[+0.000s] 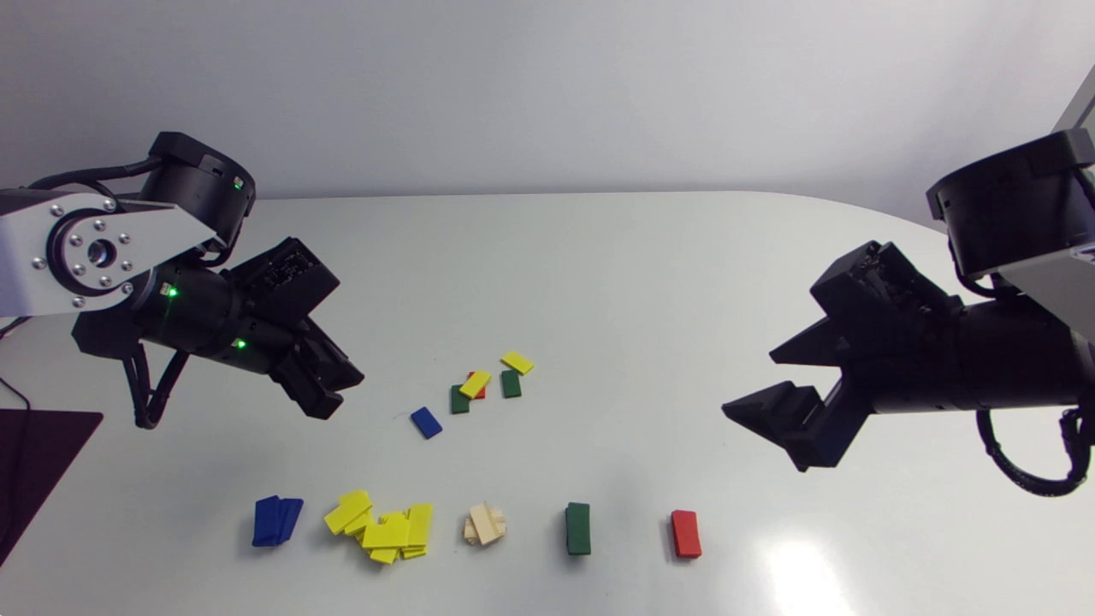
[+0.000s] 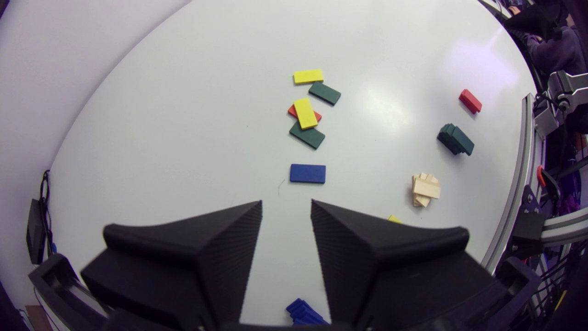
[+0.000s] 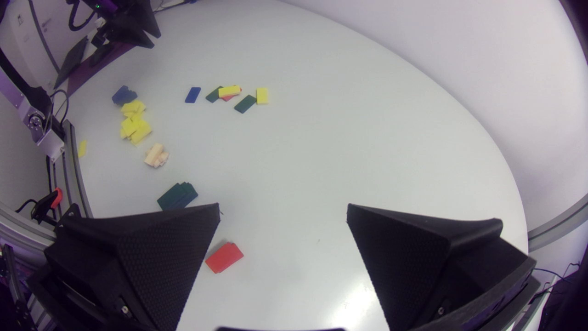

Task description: Take domino bricks one by one from the mixed stack on the table and place each onto the existing stack of the same color.

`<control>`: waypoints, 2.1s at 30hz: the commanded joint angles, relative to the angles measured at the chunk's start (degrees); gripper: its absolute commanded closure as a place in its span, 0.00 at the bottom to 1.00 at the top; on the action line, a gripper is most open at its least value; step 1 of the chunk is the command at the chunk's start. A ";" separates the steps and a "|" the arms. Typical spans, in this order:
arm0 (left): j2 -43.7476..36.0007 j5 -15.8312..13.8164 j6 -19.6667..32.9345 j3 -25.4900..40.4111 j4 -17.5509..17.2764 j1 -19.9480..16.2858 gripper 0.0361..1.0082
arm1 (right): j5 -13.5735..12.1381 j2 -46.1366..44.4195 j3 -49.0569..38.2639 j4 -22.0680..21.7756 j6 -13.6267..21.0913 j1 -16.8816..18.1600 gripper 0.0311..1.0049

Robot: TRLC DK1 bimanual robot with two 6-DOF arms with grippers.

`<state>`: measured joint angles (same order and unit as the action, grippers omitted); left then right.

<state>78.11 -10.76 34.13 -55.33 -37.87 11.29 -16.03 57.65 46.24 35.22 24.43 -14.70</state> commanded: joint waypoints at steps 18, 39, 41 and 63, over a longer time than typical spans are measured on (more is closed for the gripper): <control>8.82 -0.66 1.11 -3.12 2.80 1.19 0.01 | 1.09 0.98 0.17 -0.59 -1.22 -0.86 0.04; 25.08 -0.75 1.03 -7.07 7.11 3.92 0.01 | 1.09 1.94 -0.62 -1.65 -1.22 -0.86 0.04; 26.13 -0.84 1.38 -7.07 7.72 3.92 0.01 | 1.09 2.12 -0.62 -1.74 -1.22 -0.86 0.04; 31.85 -1.01 1.38 -6.90 11.06 6.20 0.03 | 1.18 1.85 -1.24 -2.00 -1.22 -0.77 0.04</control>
<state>108.33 -11.62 34.94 -61.52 -27.14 16.91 -14.98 59.11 46.24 33.93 24.43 -15.07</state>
